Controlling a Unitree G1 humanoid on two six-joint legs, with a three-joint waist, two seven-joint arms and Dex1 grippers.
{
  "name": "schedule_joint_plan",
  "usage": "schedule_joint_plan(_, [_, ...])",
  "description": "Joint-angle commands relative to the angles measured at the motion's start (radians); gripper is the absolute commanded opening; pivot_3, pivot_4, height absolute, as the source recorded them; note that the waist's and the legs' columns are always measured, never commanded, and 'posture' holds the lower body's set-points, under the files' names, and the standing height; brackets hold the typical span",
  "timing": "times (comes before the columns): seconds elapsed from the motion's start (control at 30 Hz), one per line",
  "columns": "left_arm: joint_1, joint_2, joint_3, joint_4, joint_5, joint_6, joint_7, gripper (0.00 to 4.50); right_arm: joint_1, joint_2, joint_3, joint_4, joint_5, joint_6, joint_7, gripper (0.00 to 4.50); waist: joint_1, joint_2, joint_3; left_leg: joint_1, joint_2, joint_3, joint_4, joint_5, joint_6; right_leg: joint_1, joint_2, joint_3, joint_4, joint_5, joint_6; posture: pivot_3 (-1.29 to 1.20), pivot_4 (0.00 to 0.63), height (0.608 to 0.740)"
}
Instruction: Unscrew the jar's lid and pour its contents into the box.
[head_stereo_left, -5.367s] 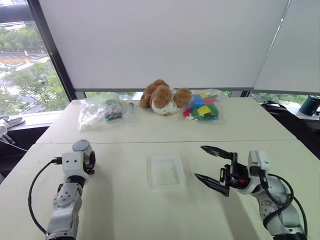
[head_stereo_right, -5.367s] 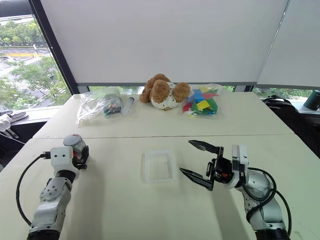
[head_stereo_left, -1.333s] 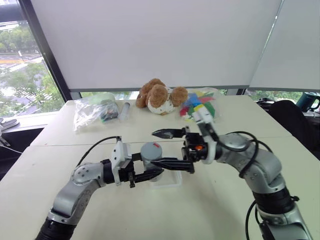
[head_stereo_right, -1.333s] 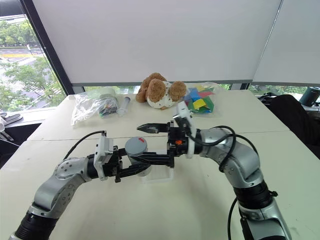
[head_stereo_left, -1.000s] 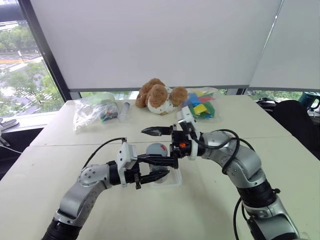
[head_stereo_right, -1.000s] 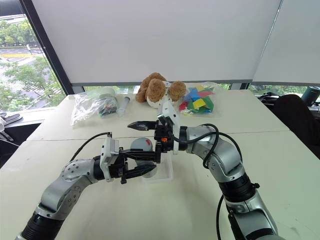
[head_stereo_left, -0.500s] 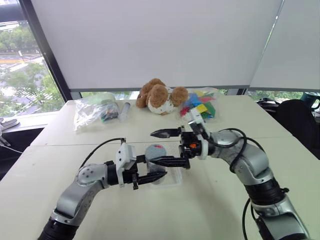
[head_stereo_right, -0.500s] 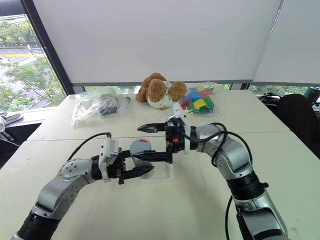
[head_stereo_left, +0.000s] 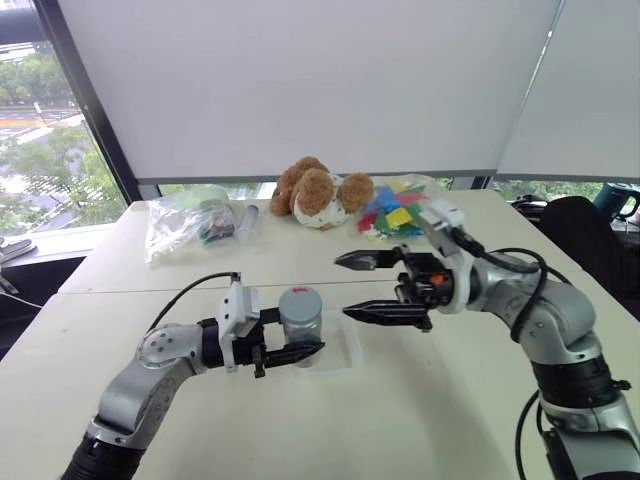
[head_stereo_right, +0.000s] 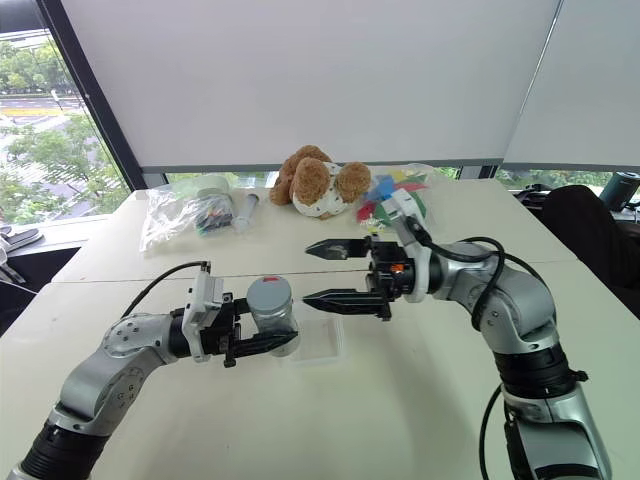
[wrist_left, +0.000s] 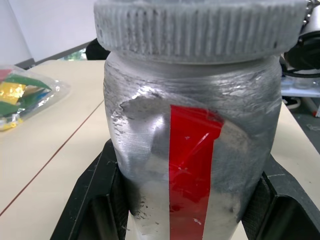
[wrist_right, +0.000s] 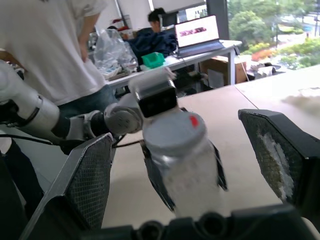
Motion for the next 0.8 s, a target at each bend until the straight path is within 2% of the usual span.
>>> schedule_joint_plan(0.03, [-0.003,-0.013,0.003,-0.025,-0.002,-0.017,0.006,2.10,-0.051,0.070,0.063,-0.045,-0.046,-0.014,-0.083,4.41,0.000,0.000,0.000,0.000,0.000,0.000,0.000,0.000,0.000,0.000,0.000,0.000,0.000,0.000,0.000,0.00,0.150,0.740])
schedule_joint_plan(0.13, [-0.011,-0.037,-0.020,-0.032,0.004,-0.012,0.017,2.10,-0.084,0.121,0.125,-0.038,-0.102,-0.026,-0.122,4.41,0.002,0.000,0.000,0.000,0.000,0.000,0.000,0.000,0.000,0.000,0.000,0.000,0.000,0.000,0.000,0.00,0.150,0.740])
schedule_joint_plan(0.4, [-0.016,-0.045,-0.035,-0.030,0.008,-0.011,0.018,2.10,-0.103,0.166,0.165,0.012,-0.154,-0.060,-0.115,4.41,0.001,0.000,0.000,0.000,-0.001,0.000,0.000,0.000,0.000,0.000,0.000,0.000,0.000,0.000,0.000,0.00,0.150,0.740])
schedule_joint_plan(0.8, [-0.016,-0.033,-0.023,-0.053,-0.005,0.013,0.025,2.10,-0.102,0.131,0.156,0.038,-0.158,-0.014,-0.061,4.41,0.000,0.000,0.000,0.000,-0.001,0.000,0.000,0.000,0.000,-0.001,0.000,0.000,0.001,0.000,0.000,0.00,0.150,0.740])
